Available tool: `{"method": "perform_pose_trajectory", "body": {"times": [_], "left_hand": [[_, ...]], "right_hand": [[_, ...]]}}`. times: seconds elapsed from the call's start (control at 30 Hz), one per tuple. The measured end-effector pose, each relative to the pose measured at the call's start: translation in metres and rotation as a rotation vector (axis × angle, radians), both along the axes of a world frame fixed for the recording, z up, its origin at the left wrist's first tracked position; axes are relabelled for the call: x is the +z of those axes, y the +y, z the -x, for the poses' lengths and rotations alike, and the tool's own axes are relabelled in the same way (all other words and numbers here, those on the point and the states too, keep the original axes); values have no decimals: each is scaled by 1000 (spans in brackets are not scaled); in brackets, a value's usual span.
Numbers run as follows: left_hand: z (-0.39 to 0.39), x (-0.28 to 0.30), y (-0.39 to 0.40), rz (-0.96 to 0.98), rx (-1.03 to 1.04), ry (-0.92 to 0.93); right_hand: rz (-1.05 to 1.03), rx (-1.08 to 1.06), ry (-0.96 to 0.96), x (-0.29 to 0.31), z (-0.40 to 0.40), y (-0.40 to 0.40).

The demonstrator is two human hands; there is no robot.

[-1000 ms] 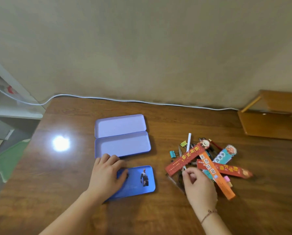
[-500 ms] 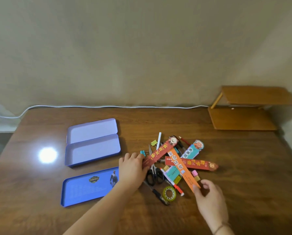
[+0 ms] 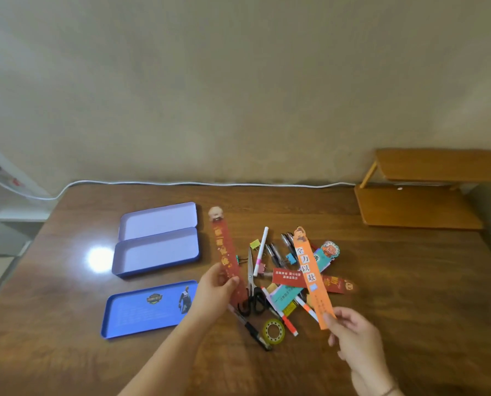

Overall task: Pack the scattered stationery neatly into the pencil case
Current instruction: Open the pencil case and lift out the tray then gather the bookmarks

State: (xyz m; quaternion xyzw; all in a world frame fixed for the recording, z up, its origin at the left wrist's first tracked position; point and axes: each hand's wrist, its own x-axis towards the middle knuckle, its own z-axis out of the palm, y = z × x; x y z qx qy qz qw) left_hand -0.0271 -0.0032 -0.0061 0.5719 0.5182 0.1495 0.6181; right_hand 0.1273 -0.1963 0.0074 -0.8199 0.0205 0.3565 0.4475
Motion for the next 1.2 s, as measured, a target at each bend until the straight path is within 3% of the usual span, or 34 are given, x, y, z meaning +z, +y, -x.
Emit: {"method": "perform_pose_trajectory", "body": {"times": [0.1,0.17,0.37,0.53,0.77,0.93,1.03,1.2], "left_hand": [[-10,8,-29,190,37,-172],[-17,9,-45,196,-8,-182],[-28,9,-68,210,32,-166],[-28,5,-73,197,61,-240],[-14,1,-62,211,140,-131],[-3,3,-57,298,108,-189],[0,5,-55,369,108,-253],[0,6,-49,508,217,-361]], "right_hand": [[-221,-100,321,13,7,8],[-262,-12,388,16,16,16],[-113,271,-28,3,34,35],[-59,453,-236,-9,34,36],[211,762,-738,-6,-15,50],[373,1120,-834,-16,-34,87],[341,1115,-832,-13,-39,91],[176,874,-823,30,-57,81]]}}
